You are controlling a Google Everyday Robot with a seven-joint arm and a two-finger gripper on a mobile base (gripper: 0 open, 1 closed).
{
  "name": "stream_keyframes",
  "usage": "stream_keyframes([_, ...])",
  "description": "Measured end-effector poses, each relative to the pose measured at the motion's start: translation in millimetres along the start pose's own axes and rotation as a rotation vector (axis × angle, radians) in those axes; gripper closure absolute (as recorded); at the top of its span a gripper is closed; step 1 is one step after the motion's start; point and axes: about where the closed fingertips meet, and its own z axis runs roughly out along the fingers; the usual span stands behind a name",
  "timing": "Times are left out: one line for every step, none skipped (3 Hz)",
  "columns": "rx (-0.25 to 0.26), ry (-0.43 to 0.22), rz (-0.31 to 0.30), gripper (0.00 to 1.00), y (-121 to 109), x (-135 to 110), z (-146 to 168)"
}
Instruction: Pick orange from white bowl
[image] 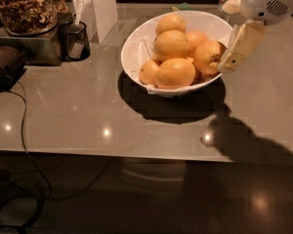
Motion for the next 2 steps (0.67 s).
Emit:
stream_keyframes([0.0, 0.0, 0.0, 0.26, 0, 0, 0])
stream_keyframes([-0.025, -0.007, 0.004, 0.3, -2, -3, 12])
